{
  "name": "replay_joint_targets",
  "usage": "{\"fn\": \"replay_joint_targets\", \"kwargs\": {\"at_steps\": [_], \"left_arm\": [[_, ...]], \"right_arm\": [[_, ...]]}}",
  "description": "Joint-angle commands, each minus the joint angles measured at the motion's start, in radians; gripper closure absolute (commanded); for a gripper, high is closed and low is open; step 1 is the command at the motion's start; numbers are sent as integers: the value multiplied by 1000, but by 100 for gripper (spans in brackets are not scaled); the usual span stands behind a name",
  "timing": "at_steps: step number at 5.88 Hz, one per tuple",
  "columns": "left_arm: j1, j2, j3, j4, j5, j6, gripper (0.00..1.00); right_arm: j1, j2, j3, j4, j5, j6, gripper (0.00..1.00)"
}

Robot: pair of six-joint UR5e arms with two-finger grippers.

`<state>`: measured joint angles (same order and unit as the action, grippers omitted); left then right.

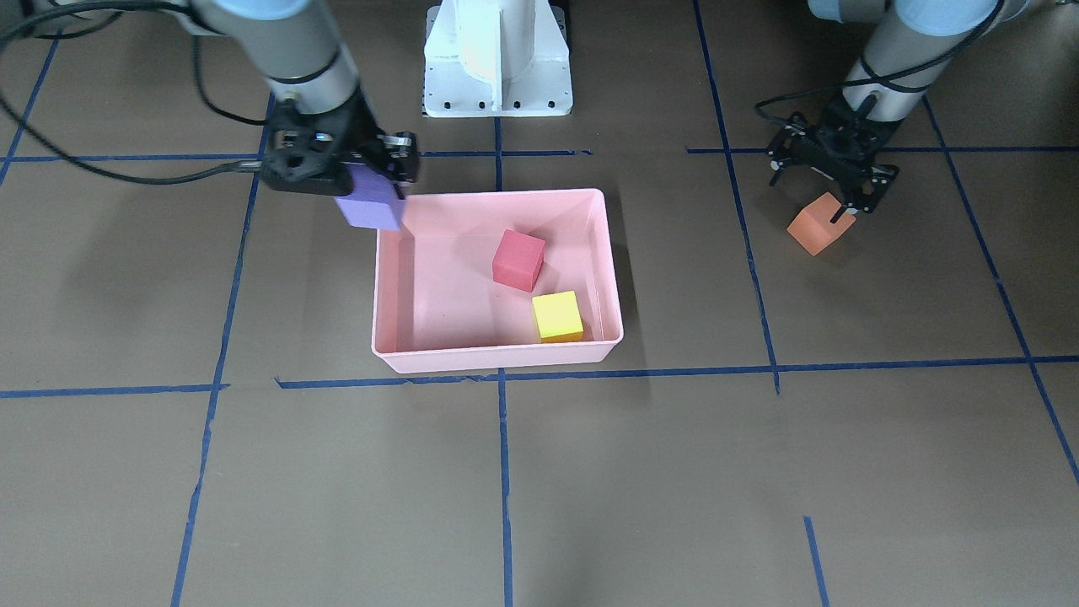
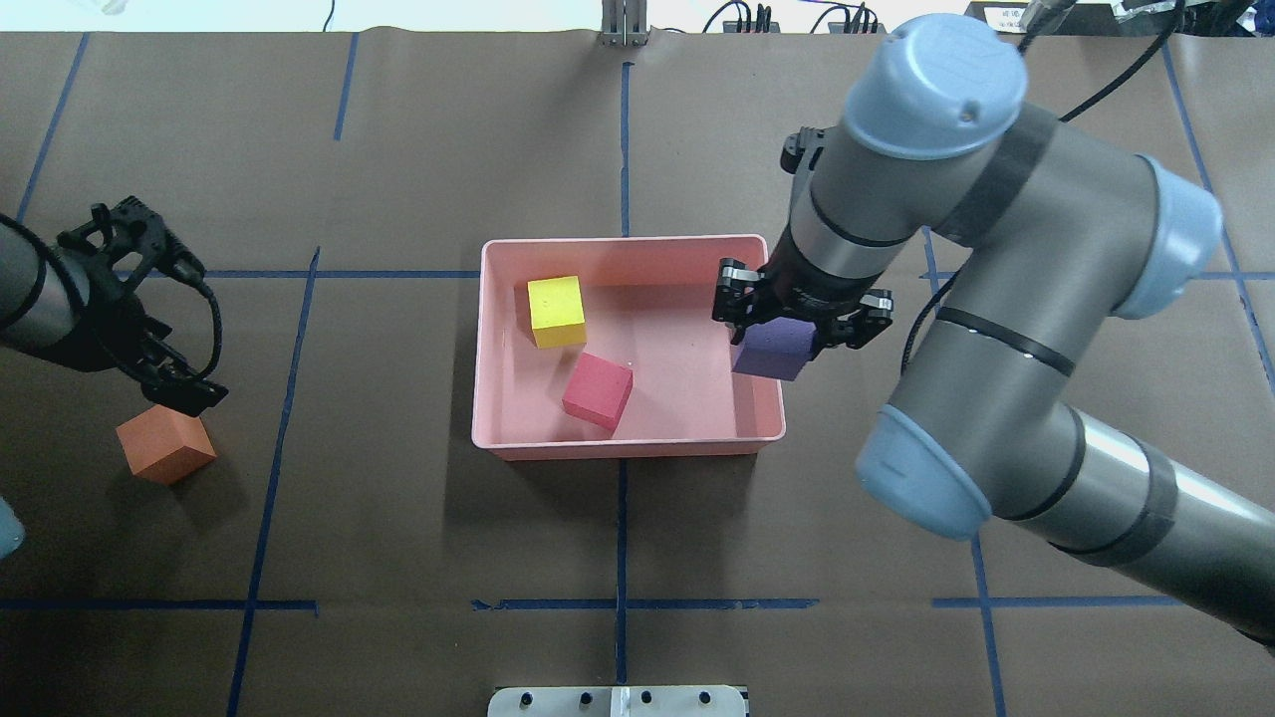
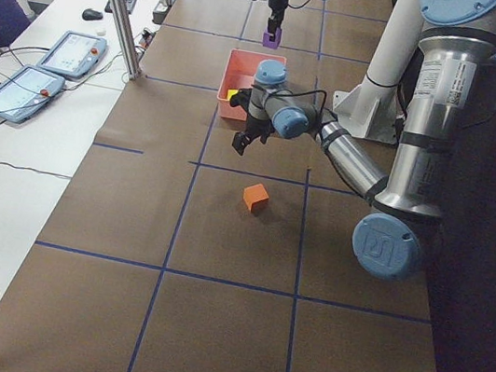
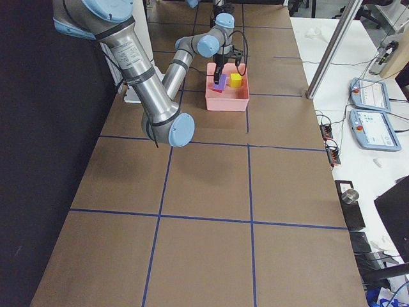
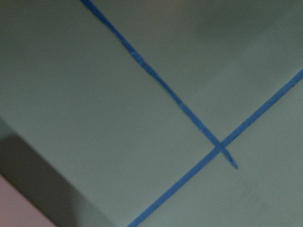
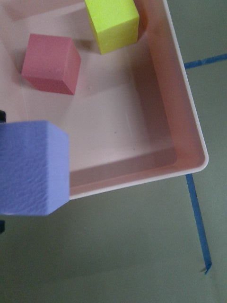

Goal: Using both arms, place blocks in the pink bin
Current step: 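Carry the purple cube into the bin while the left gripper reaches the orange cube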

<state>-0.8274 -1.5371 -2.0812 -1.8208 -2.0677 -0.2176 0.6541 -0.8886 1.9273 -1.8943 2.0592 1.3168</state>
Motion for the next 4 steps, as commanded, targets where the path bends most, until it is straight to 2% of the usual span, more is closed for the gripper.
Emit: {"fn": "replay_joint_targets", "kwargs": {"at_steps": [1, 2, 4], "left_arm": [[-1, 122, 82, -267, -12, 20, 0], [1, 124, 166, -404, -14, 20, 0], [8, 120, 217, -440, -12, 20, 0]], "right_arm": [[-30, 28, -13, -3, -57, -14, 0], [-28, 22, 2, -3, -57, -42, 0], [-28, 2, 18, -3, -57, -42, 0]]}}
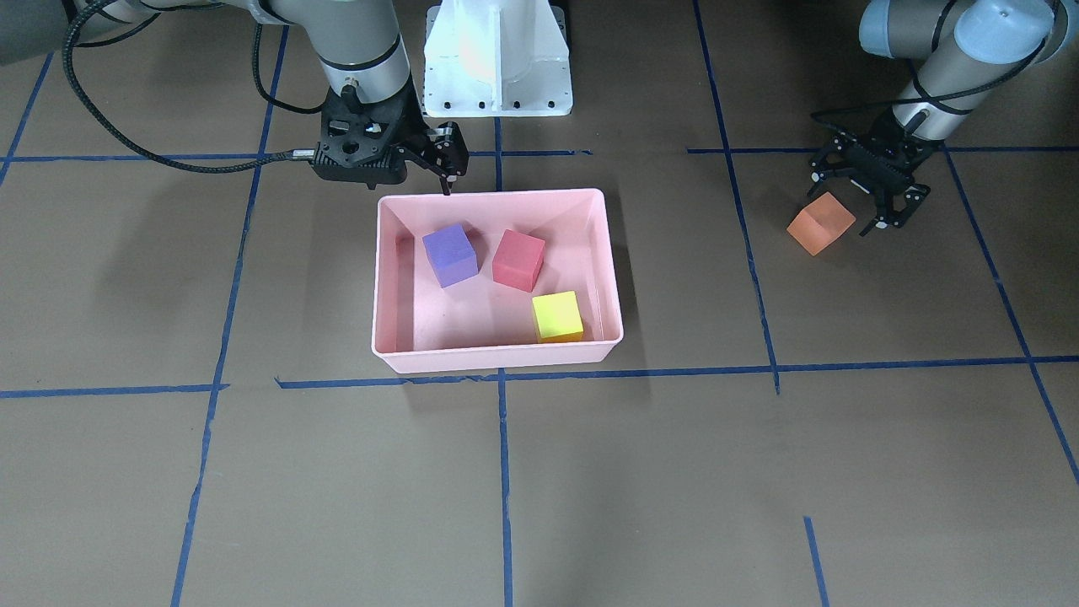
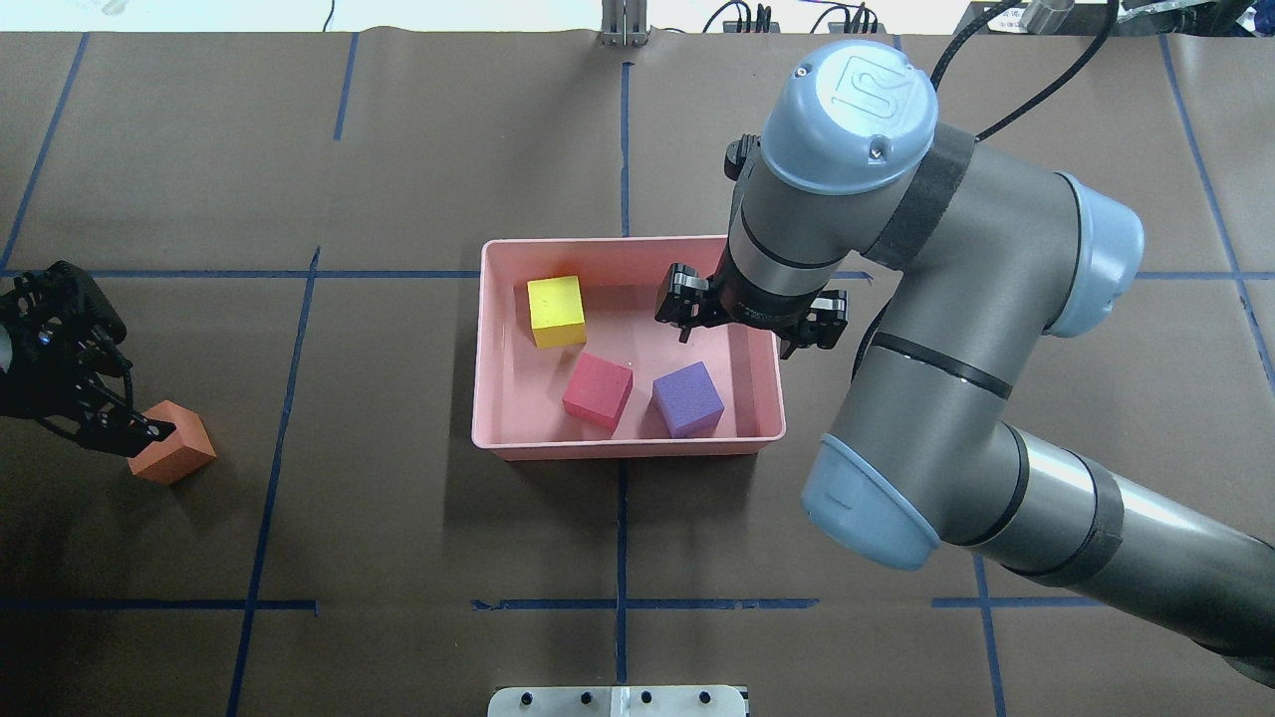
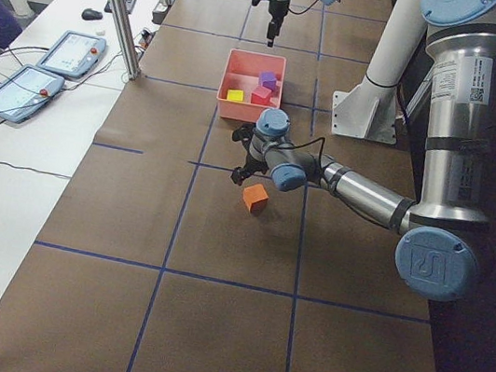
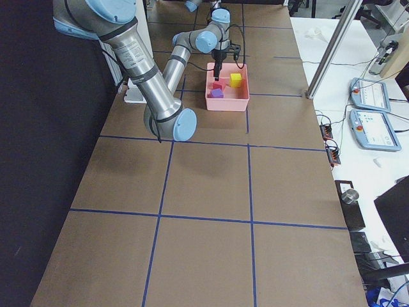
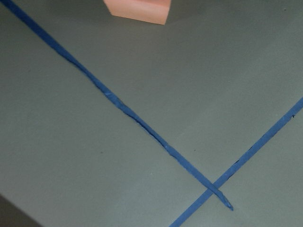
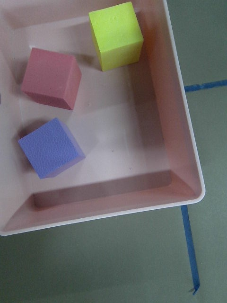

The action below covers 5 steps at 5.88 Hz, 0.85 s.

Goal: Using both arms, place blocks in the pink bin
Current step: 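Carry the purple cube into the bin while the left gripper reaches the orange cube, then release the purple cube in the bin while the left gripper grasps the orange cube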

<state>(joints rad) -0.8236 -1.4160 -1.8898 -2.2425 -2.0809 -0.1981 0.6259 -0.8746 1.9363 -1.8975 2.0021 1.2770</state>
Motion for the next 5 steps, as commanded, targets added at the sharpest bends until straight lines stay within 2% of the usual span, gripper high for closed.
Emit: {"fn": "replay_joint_targets", "kwargs": {"at_steps": [1, 2, 4, 5], "left_arm": [[8, -1, 44, -19, -1, 0, 0], [11, -3, 58, -17, -2, 0, 0], [14, -3, 67, -14, -92, -7, 0], [46, -10, 95, -17, -93, -11, 0]], "right_arm": [[2, -21, 13, 0, 0, -2, 0], [2, -33, 21, 0, 0, -4, 0], [2, -41, 23, 2, -2, -2, 0], [2, -46, 23, 2, -2, -2, 0]]}}
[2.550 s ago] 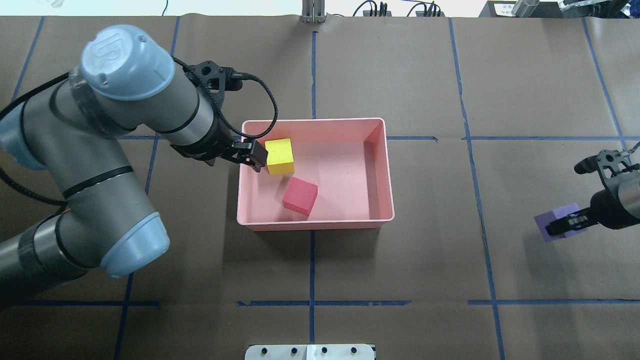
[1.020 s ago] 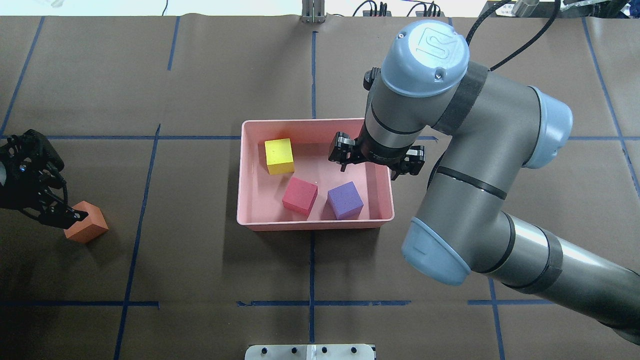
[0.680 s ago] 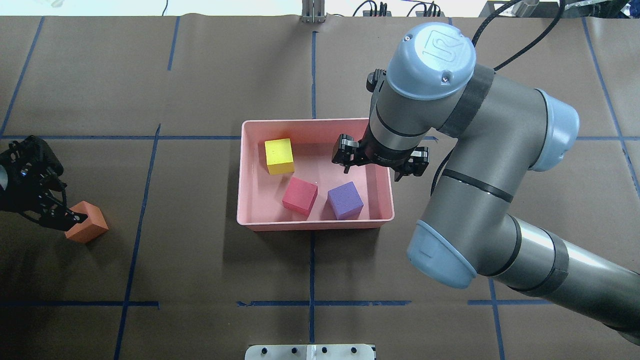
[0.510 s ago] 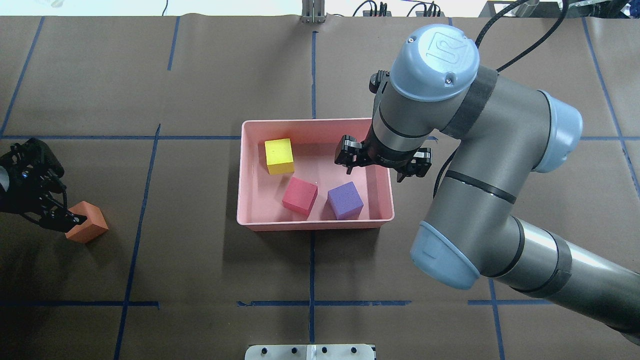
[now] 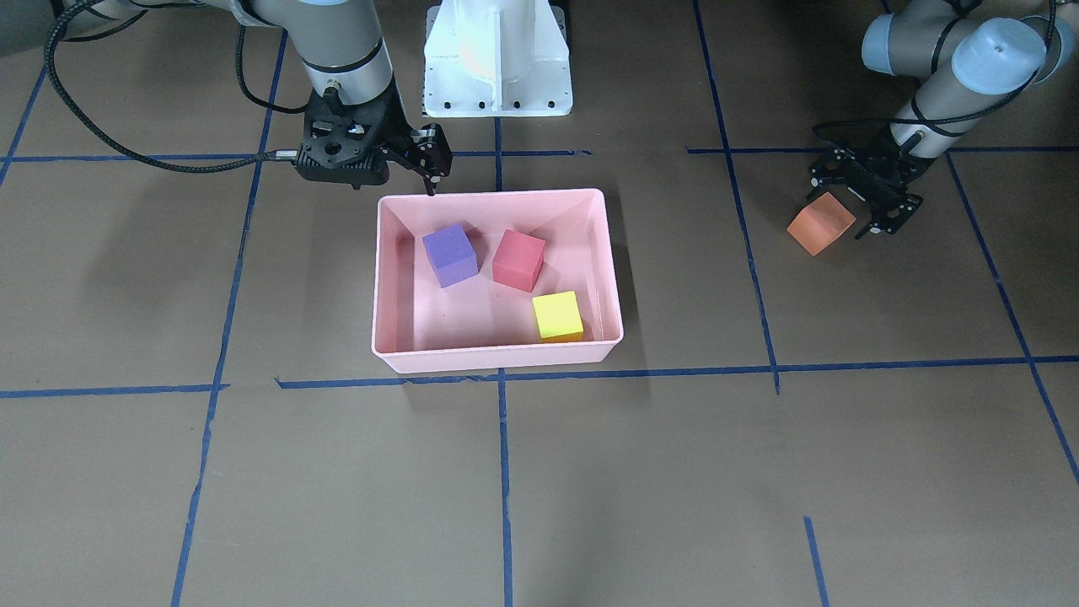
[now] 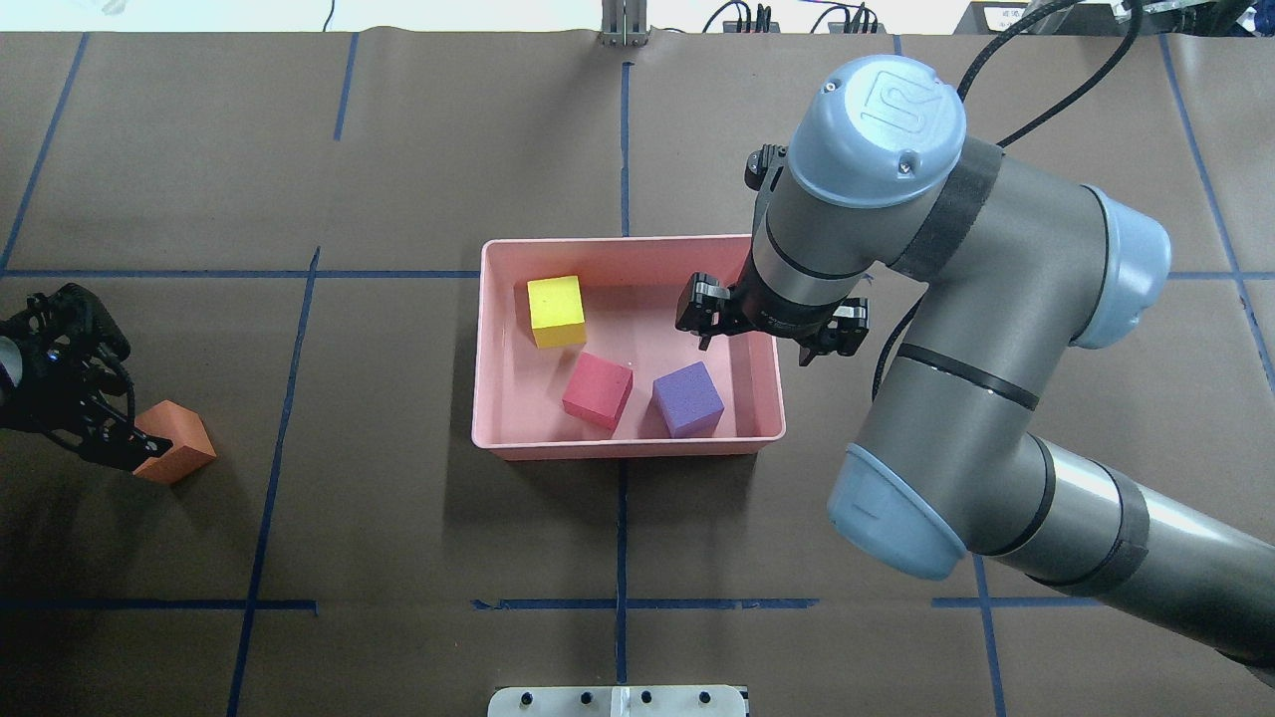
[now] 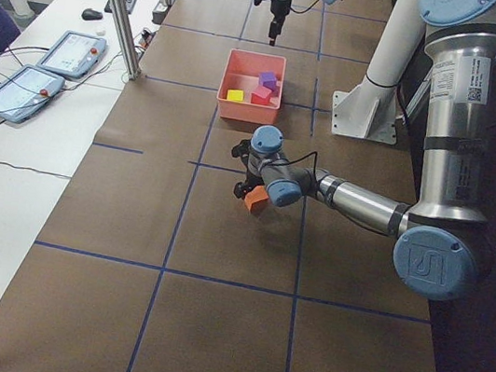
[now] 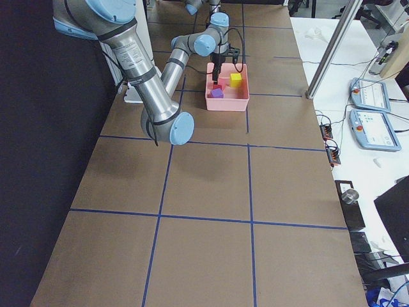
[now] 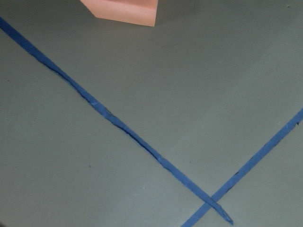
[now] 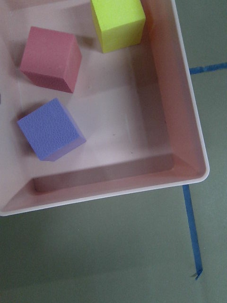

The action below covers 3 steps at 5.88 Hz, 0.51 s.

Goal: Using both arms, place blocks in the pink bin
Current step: 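Release the purple cube in the bin while the left gripper grasps the orange cube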

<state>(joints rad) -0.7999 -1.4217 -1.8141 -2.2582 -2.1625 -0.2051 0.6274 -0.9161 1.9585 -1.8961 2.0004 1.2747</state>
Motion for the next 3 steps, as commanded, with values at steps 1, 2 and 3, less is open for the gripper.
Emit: {"fn": "replay_joint_targets", "kwargs": {"at_steps": [1, 2, 3], "left_arm": [[42, -26, 47, -1, -10, -3, 0], [42, -43, 71, -1, -11, -3, 0], [42, -49, 73, 8, -13, -3, 14]], "right_arm": [[0, -6, 0, 0, 0, 0, 0], [0, -9, 0, 0, 0, 0, 0], [0, -15, 10, 2, 0, -8, 0]]}}
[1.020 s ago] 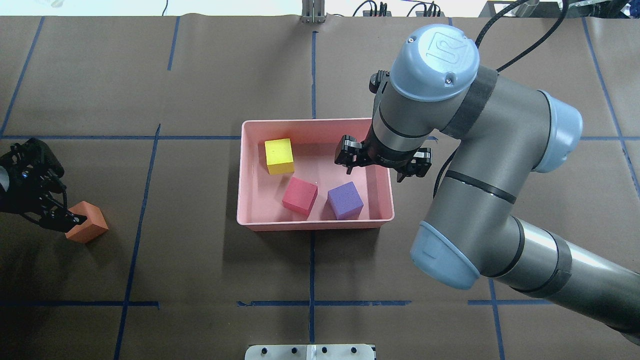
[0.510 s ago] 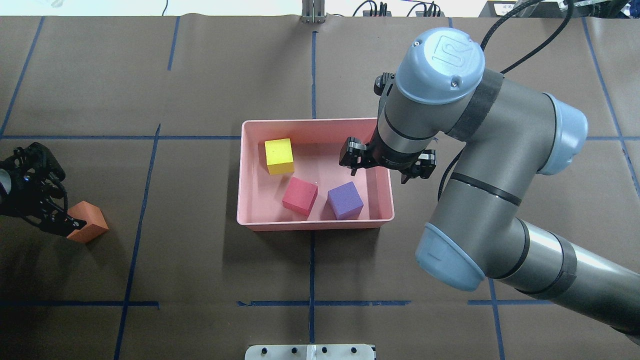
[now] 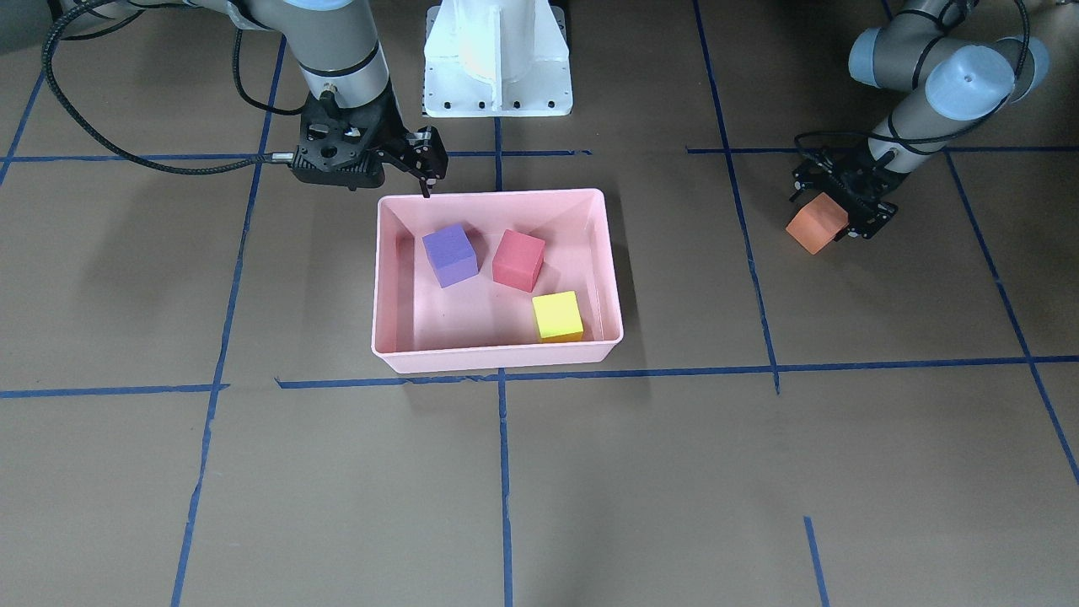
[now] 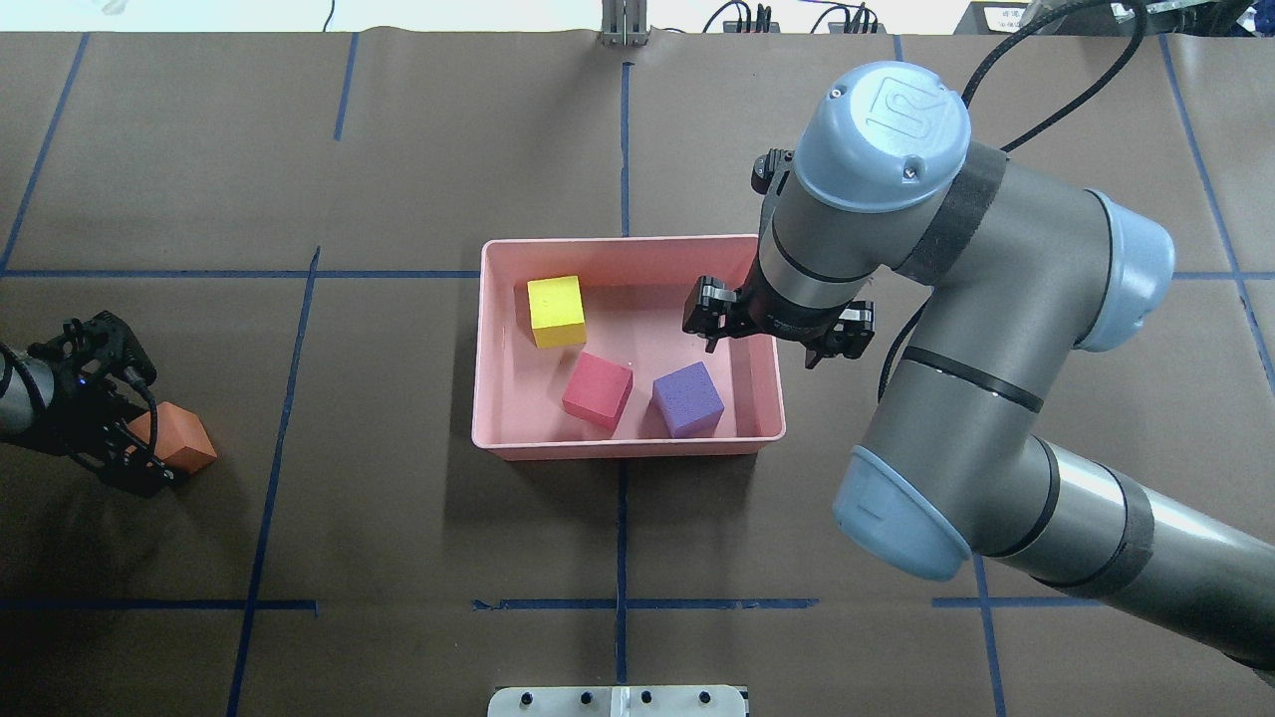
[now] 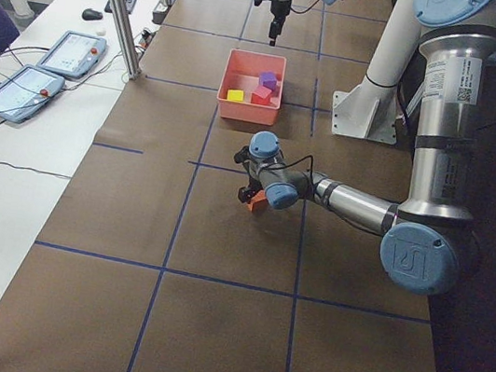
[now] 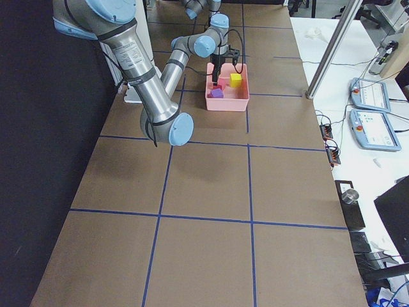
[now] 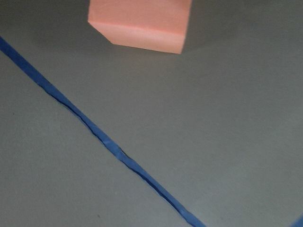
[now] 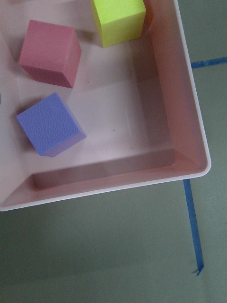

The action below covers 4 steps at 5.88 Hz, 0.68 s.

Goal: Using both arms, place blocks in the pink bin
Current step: 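Release the purple cube in the bin while the left gripper grasps the orange cube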

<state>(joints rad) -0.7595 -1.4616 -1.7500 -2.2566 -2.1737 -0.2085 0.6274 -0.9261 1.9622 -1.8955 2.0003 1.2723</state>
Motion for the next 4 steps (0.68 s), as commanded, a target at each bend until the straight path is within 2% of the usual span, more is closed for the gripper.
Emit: {"fn": "replay_joint_targets", "kwargs": {"at_steps": [1, 2, 3, 4], "left_arm": [[2, -13, 9, 6, -30, 0, 40], [0, -14, -8, 9, -34, -2, 59], [-9, -34, -25, 21, -35, -5, 59], [-61, -107, -26, 67, -29, -30, 59]], "right_arm": [[2, -22, 21, 1, 0, -60, 0], [8, -36, 33, 1, 1, -124, 0], [43, -59, 35, 4, 11, -262, 0], [96, -83, 35, 6, 26, -380, 0]]}}
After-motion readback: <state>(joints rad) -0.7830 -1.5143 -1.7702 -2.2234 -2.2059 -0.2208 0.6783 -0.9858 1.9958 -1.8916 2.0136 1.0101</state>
